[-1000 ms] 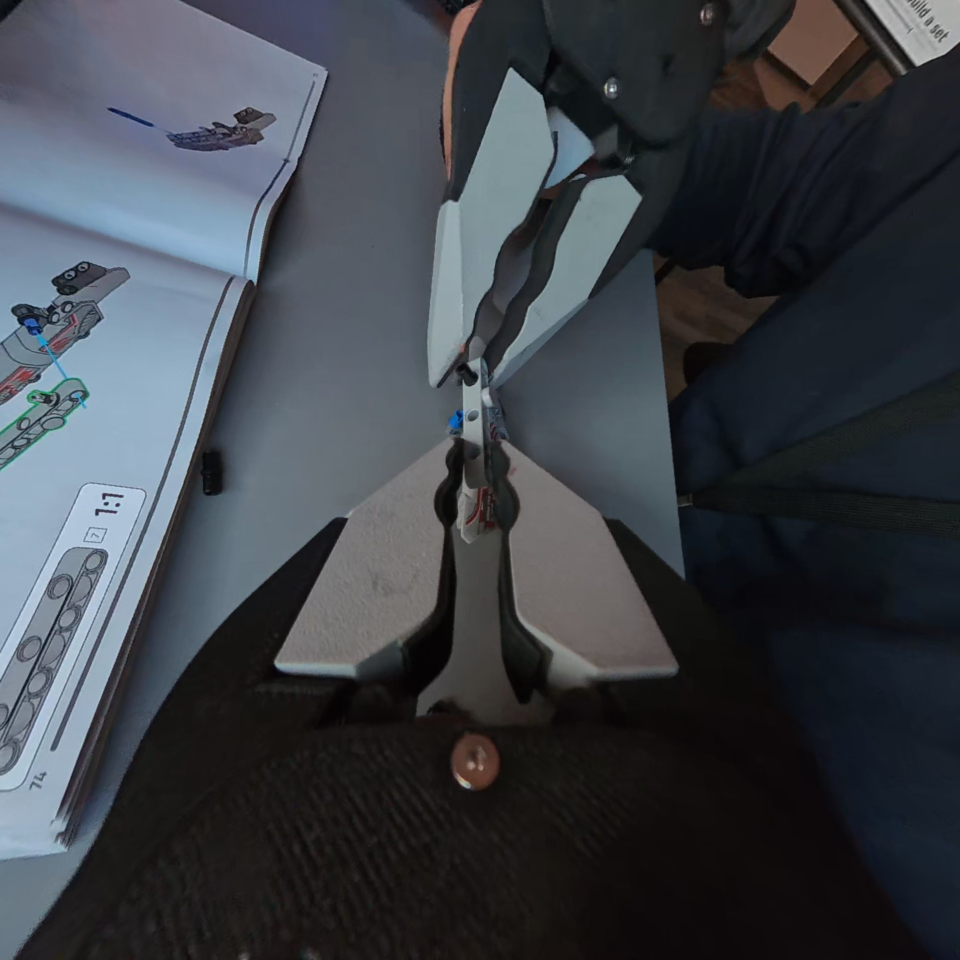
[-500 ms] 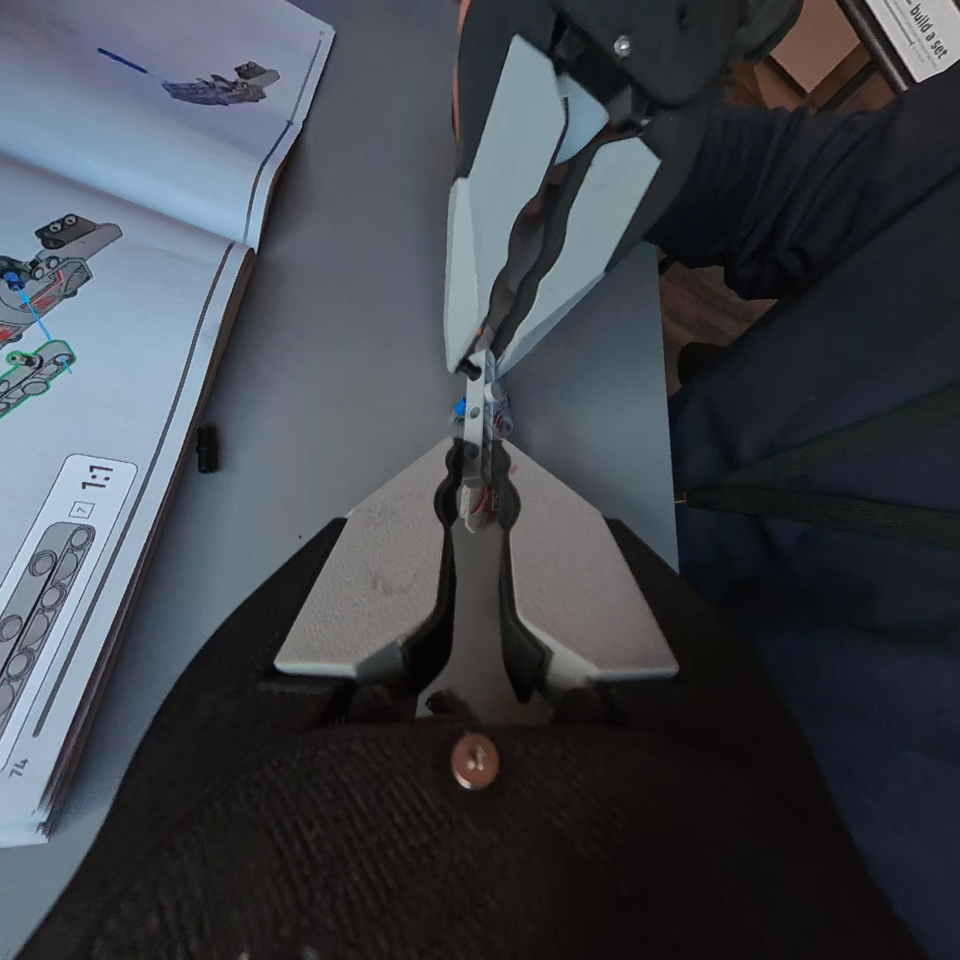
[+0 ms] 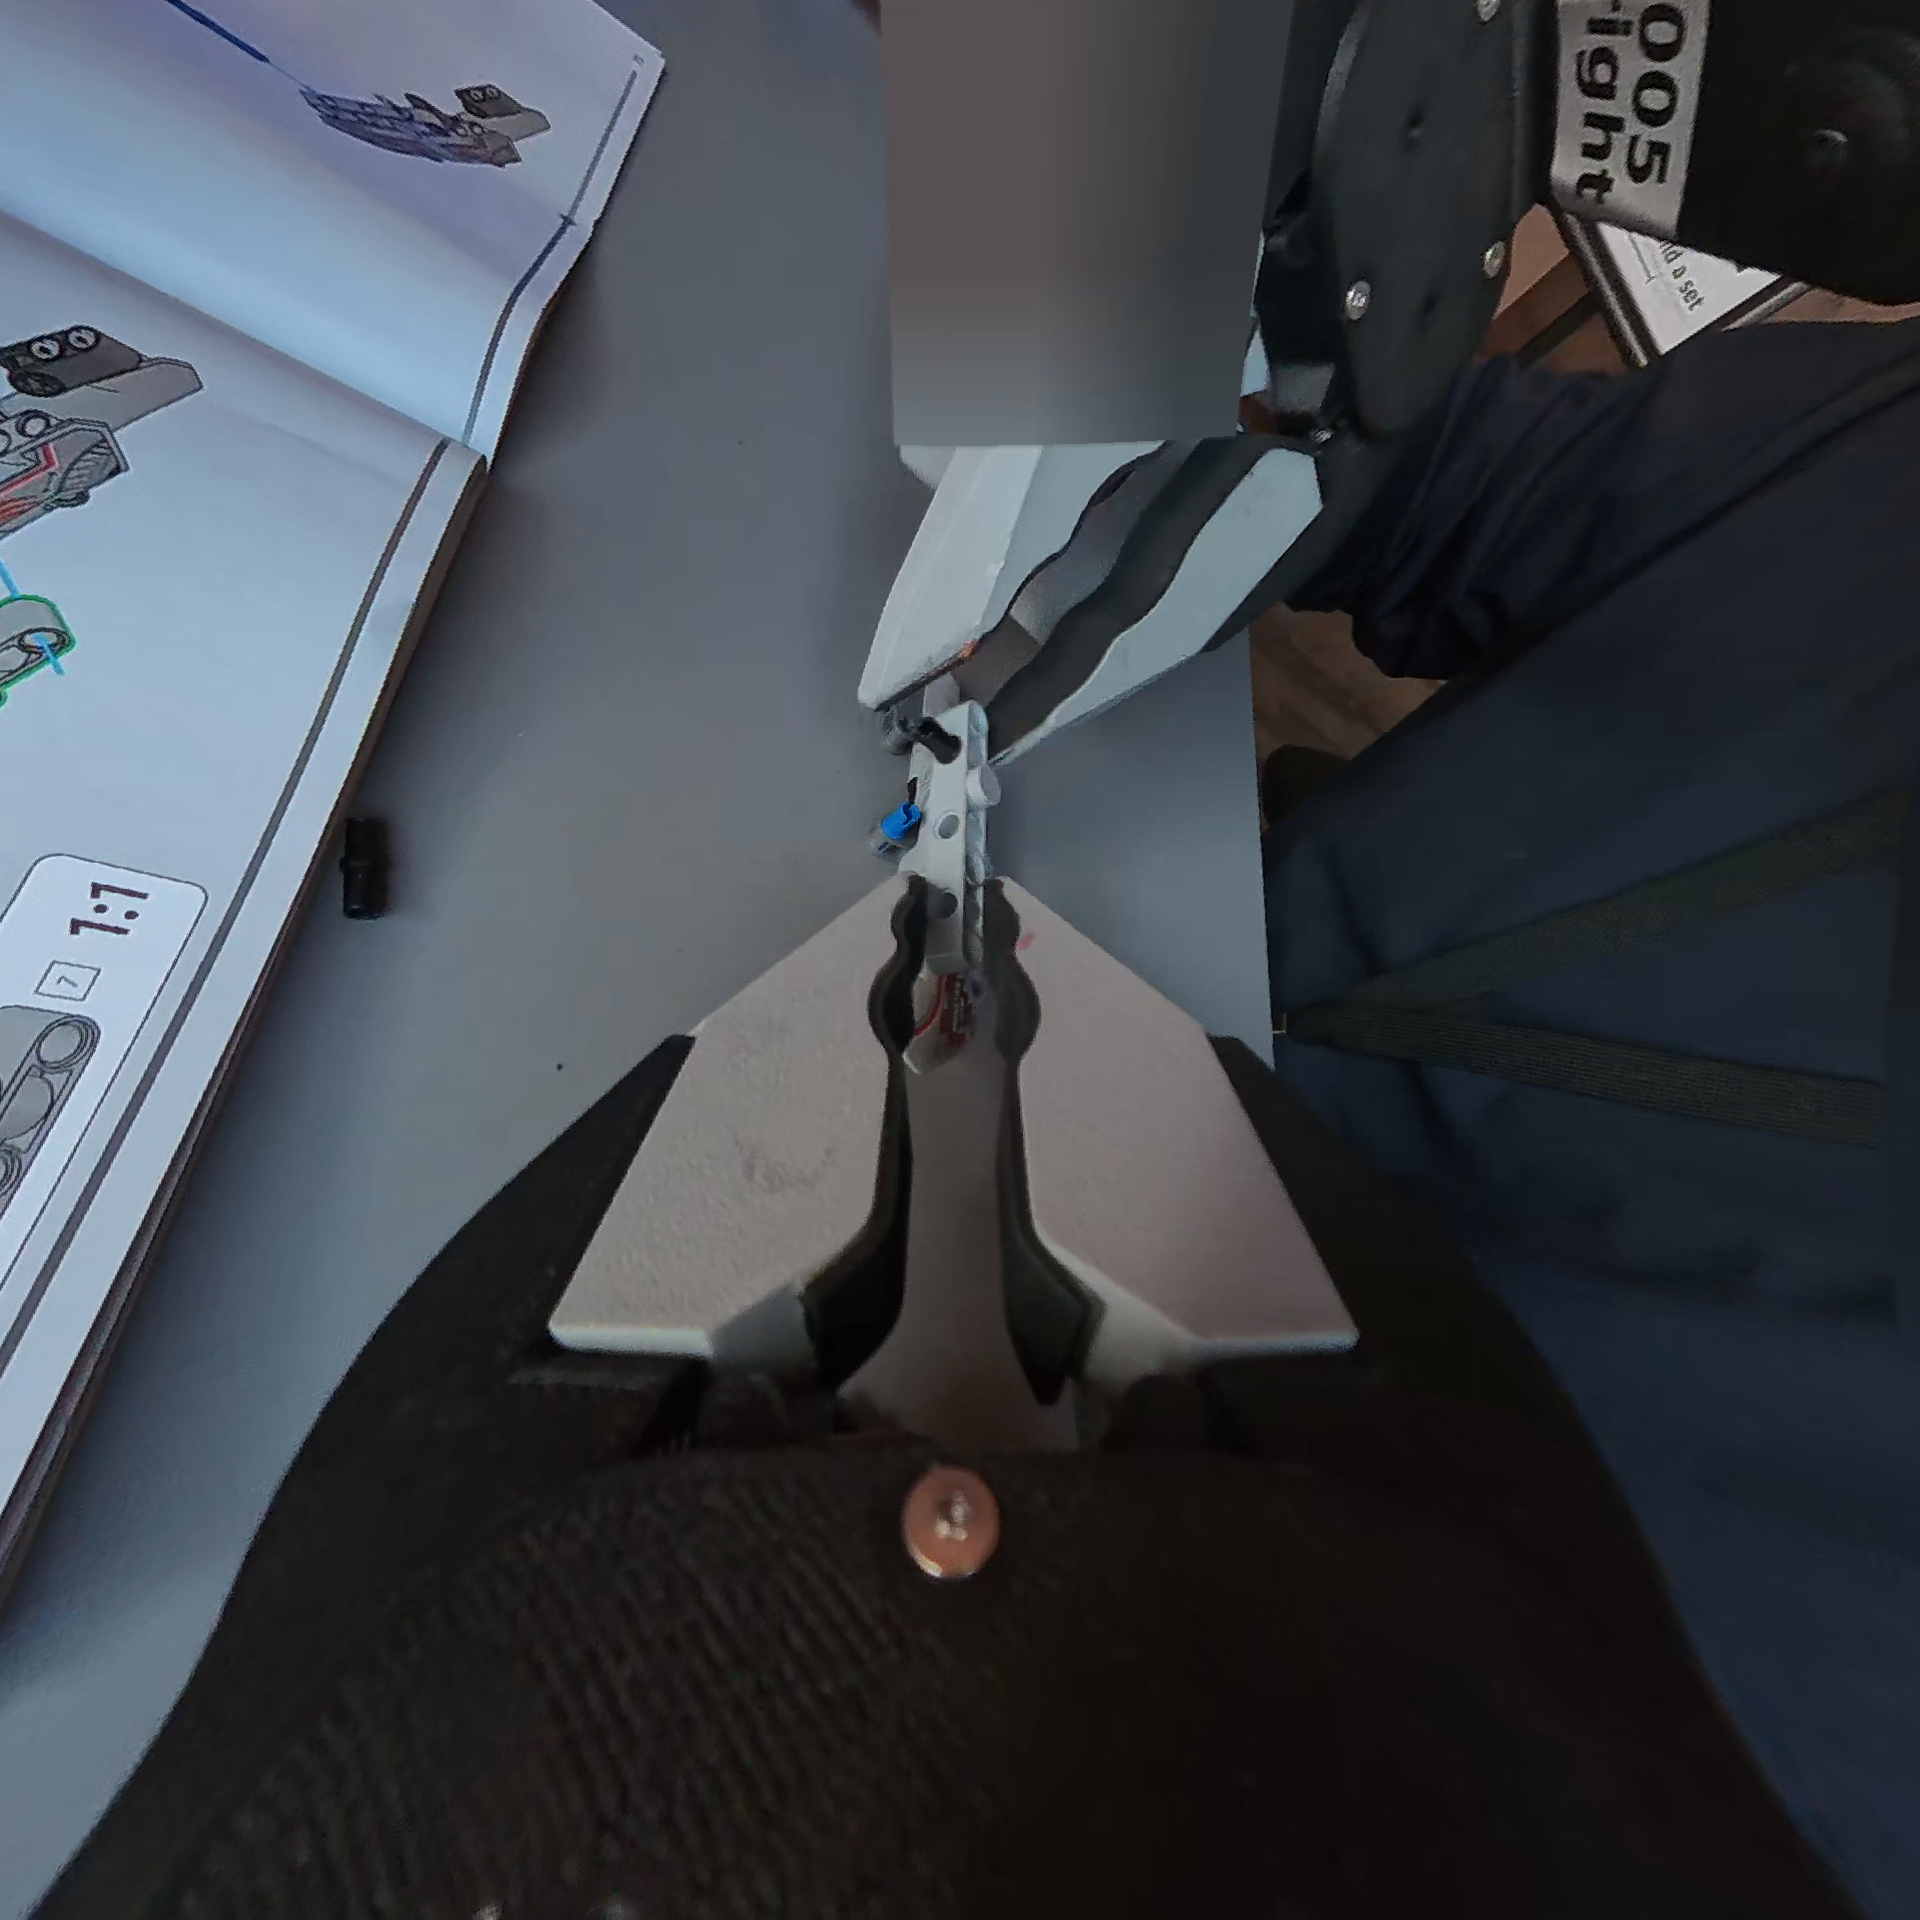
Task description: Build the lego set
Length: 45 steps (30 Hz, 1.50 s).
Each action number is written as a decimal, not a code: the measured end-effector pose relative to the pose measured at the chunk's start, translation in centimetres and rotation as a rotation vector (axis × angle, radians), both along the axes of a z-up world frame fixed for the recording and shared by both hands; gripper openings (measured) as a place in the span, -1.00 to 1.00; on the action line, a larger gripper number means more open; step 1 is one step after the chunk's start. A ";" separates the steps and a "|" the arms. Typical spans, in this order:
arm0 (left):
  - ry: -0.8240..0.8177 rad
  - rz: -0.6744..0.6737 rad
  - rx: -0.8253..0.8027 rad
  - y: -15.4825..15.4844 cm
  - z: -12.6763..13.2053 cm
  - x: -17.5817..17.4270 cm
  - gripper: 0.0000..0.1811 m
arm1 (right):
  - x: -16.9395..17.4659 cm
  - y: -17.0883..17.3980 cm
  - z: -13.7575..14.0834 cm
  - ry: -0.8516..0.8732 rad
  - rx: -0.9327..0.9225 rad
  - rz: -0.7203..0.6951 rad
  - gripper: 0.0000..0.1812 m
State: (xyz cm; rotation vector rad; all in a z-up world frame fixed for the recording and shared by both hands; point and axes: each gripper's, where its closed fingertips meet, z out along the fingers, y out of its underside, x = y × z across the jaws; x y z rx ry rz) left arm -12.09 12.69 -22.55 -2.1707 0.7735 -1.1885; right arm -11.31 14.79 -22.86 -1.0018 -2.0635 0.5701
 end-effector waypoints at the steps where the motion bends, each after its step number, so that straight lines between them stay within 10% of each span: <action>1: -0.002 0.000 0.000 0.0 0.0 0.0 -0.92 | 0.0 0.0 0.0 0.000 0.008 0.002 -0.81; 17: 0.027 0.002 -0.001 0.0 -0.4 -0.1 -0.92 | 0.2 -0.6 -0.4 -0.022 0.026 0.017 -0.96; 27: 0.234 -0.041 0.303 0.1 -0.2 0.9 -0.93 | 0.4 -1.5 0.0 -0.101 -0.374 0.018 -0.96; 45: 0.255 -0.031 0.382 0.5 -1.0 1.2 -0.90 | 0.5 -1.4 -1.6 -0.216 -0.316 -0.015 -0.96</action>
